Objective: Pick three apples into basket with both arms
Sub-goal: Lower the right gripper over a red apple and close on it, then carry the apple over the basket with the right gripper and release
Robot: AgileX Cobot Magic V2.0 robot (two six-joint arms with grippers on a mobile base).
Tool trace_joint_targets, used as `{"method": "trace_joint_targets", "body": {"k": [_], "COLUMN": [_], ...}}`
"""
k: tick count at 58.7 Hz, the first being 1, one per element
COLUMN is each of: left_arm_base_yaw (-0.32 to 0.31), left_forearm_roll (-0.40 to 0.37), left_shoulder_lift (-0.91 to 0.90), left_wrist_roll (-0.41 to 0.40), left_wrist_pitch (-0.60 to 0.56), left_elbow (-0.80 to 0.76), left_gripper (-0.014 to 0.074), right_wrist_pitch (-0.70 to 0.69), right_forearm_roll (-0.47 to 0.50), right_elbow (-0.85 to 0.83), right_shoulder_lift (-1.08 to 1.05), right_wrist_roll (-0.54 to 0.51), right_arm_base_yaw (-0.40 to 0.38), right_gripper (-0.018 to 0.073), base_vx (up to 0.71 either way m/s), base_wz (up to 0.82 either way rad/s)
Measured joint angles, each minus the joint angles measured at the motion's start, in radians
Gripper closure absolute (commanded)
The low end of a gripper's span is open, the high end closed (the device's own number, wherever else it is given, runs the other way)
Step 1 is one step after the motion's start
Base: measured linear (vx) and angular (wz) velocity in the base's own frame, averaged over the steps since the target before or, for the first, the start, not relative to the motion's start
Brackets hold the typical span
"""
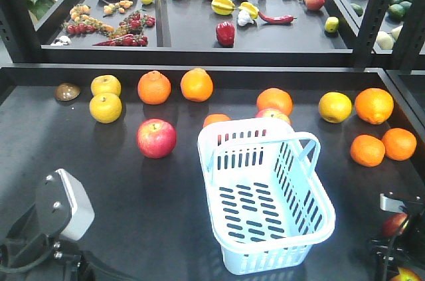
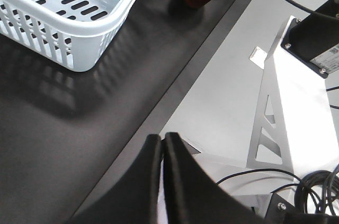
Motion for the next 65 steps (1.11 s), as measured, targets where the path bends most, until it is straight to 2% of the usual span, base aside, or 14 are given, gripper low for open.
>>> {"method": "trace_joint_targets", "body": {"k": [12, 15, 19, 27, 36, 39, 45, 49, 53, 57, 65], "left_arm_base_yaw": [0.0, 0.0, 0.0, 0.0, 0.0, 0.0, 0.0, 0.0, 0.0, 0.0, 0.0], "left_forearm_roll": [0.0, 0.0, 0.0, 0.0, 0.0, 0.0, 0.0, 0.0, 0.0, 0.0, 0.0], "left_shoulder_lift": [0.0, 0.0, 0.0, 0.0, 0.0, 0.0, 0.0, 0.0, 0.0, 0.0, 0.0], "left_wrist_roll": [0.0, 0.0, 0.0, 0.0, 0.0, 0.0, 0.0, 0.0, 0.0, 0.0, 0.0], "left_wrist_pitch": [0.0, 0.0, 0.0, 0.0, 0.0, 0.0, 0.0, 0.0, 0.0, 0.0, 0.0], "left_elbow": [0.0, 0.0, 0.0, 0.0, 0.0, 0.0, 0.0, 0.0, 0.0, 0.0, 0.0], "left_gripper": [0.0603, 0.0603, 0.0603, 0.0603, 0.0603, 0.0603, 0.0603, 0.0603, 0.0603, 0.0603, 0.0603], "right_wrist_pitch": [-0.046, -0.047, -0.044, -0.038, -0.016, -0.024, -0.094, -0.159, -0.233, -0.283, -0.345], "right_forearm_roll": [0.007, 0.014, 0.045, 0.17, 0.39, 0.468, 0.632, 0.698, 0.727, 0.737, 0.753], "right_elbow": [0.007, 0.007, 0.007, 0.007, 0.008, 0.013, 0.038, 0.057, 0.072, 0.074, 0.071], "right_shoulder_lift": [-0.101, -0.144, -0.224, -0.381, -0.58, -0.626, -0.674, -0.675, -0.656, -0.625, -0.552], "right_wrist_roll": [0.0, -0.004, -0.035, -0.133, -0.276, -0.319, -0.386, -0.418, -0.436, -0.444, -0.456], "right_arm_base_yaw": [-0.001, -0.001, -0.001, -0.002, 0.029, 0.069, 0.199, 0.282, 0.354, 0.393, 0.42], "right_gripper": [0.0529, 0.0575, 0.0571, 0.0565, 0.0564, 0.0562, 0.0555, 0.0537, 0.0496, 0.0426, 0.0207], "base_vx": [0.0, 0.0, 0.0, 0.0, 0.0, 0.0, 0.0, 0.0, 0.0, 0.0, 0.0], "base_wz": [0.0, 0.0, 0.0, 0.0, 0.0, 0.0, 0.0, 0.0, 0.0, 0.0, 0.0]}}
